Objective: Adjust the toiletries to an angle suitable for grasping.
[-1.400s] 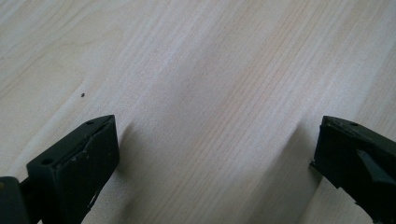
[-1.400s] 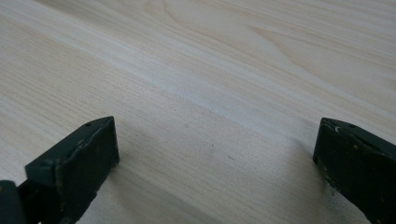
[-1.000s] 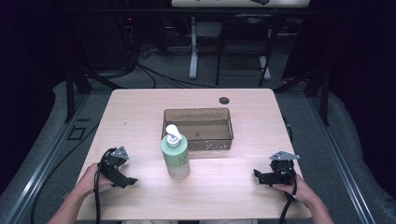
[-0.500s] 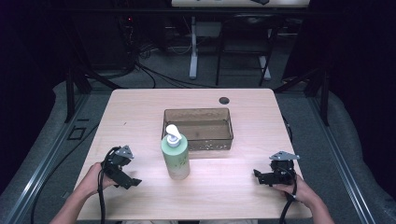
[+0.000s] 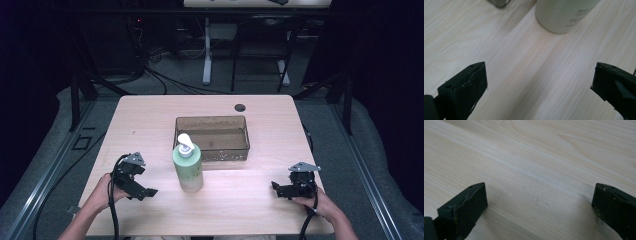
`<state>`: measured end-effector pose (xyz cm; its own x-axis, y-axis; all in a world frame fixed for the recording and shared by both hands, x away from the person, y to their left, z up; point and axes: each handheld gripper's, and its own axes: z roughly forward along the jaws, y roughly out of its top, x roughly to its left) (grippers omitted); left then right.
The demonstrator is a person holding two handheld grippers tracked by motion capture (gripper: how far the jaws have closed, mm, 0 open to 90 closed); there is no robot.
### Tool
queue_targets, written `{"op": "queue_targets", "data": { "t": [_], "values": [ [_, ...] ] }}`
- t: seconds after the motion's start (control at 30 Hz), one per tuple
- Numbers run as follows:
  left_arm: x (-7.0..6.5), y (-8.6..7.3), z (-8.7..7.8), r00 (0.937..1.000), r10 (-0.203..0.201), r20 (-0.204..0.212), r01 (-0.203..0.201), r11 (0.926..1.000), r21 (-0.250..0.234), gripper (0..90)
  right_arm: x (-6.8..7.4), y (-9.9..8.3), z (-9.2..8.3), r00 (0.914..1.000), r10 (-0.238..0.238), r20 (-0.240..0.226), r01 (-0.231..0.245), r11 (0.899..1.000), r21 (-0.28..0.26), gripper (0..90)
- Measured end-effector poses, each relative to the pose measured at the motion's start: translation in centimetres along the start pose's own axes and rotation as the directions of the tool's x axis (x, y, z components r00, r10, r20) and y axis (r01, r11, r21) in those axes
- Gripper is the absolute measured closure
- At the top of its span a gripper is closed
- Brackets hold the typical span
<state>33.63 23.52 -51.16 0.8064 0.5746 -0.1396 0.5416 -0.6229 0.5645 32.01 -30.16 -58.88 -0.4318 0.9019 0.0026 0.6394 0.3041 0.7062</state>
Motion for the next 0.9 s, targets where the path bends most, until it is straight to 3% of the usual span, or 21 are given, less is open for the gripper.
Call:
{"op": "queue_targets", "data": {
  "t": [0.17,0.43,0.6,0.9],
  "values": [
    [-0.7,0.6,-0.7,1.0,0.005,0.006,-0.004,0.9982,-0.06,0.0,0.0,0.0,0.0,1.0,0.0,0.0,0.0,1.0,0.0,0.0],
    [-2.4,1.6,-0.8,0.9983,0.057,0.007,-0.056,0.9922,-0.111,0.0,0.0,0.0,0.0,1.0,0.0,0.0,0.0,1.0,0.0,0.0],
    [-3.1,2.2,-1.1,0.9974,0.072,-0.011,-0.072,0.9805,-0.183,0.0,0.0,0.0,0.0,1.0,0.0,0.0,0.0,1.0,0.0,0.0],
    [-3.8,2.9,-0.8,0.9956,0.085,-0.039,-0.093,0.9608,-0.261,0.0,0.0,0.0,0.0,1.0,-0.001,0.0,0.001,1.0,0.001,0.0]
  ]
}}
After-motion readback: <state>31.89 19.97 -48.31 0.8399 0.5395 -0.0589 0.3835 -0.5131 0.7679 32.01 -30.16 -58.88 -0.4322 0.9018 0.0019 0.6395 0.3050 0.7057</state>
